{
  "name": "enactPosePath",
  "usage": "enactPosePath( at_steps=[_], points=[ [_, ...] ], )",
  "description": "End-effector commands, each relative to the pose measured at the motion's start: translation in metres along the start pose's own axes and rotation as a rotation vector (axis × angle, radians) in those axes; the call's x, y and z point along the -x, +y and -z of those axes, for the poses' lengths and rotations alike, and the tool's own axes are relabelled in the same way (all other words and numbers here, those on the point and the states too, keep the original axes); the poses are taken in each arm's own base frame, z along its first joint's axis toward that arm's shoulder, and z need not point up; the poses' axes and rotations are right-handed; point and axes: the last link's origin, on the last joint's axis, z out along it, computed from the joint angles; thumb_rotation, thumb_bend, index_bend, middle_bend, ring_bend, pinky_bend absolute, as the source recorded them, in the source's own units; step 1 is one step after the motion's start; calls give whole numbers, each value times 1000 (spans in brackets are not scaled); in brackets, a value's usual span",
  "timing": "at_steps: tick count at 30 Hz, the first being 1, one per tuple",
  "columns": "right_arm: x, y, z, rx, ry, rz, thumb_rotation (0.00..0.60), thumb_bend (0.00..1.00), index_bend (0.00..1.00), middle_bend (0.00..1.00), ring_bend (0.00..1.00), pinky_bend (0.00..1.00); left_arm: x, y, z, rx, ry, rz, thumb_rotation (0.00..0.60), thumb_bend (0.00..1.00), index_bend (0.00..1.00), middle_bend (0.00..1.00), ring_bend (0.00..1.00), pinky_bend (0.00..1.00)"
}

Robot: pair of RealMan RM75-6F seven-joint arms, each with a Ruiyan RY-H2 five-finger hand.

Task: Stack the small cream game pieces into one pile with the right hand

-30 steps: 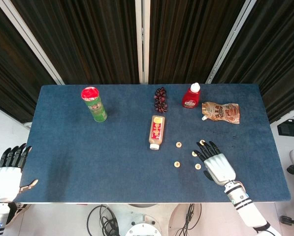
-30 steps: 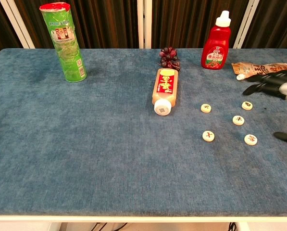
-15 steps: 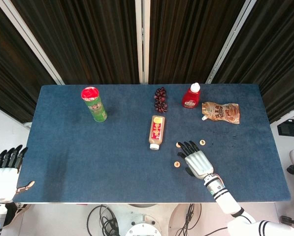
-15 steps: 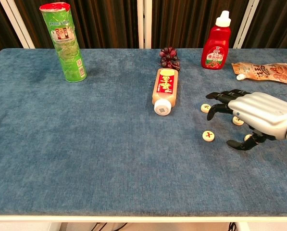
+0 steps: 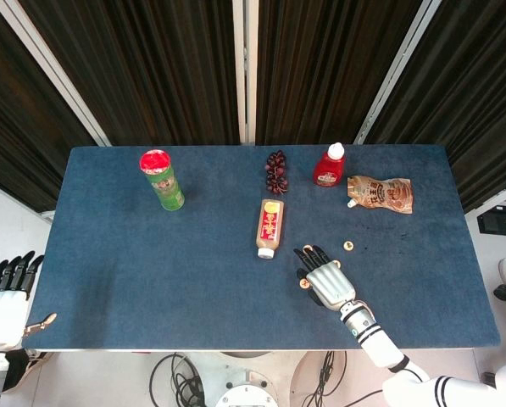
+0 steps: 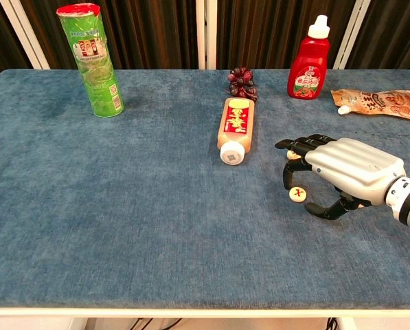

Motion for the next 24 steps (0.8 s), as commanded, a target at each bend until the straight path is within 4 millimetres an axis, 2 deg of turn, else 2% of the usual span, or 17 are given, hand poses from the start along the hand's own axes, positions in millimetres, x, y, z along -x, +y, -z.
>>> enactPosePath(
  at_steps=[1, 11, 14, 20, 24],
  points=[
    [0, 0, 0, 1, -2, 4, 600, 313, 418, 0, 0, 0, 0, -1, 0, -3, -1, 3, 600, 93, 0, 0, 0, 0],
    [-2, -1, -2, 6, 26, -2, 600, 322, 504, 0, 0, 0, 1, -3, 1, -1, -2, 5, 600, 93, 0, 0, 0, 0],
    [-8, 2, 0, 7, 53, -6, 600, 323, 513, 1, 0, 0, 1, -3, 1, -3, -5, 6, 600, 93, 0, 0, 0, 0],
    [-29, 19, 9, 40, 116, 6, 600, 323, 518, 5, 0, 0, 2, -2, 1, 0, -10, 4, 600, 93, 0, 0, 0, 0],
    [-32, 33, 19, 76, 111, 12, 600, 323, 524, 6, 0, 0, 2, -1, 2, 3, -8, 5, 600, 93, 0, 0, 0, 0]
  ],
)
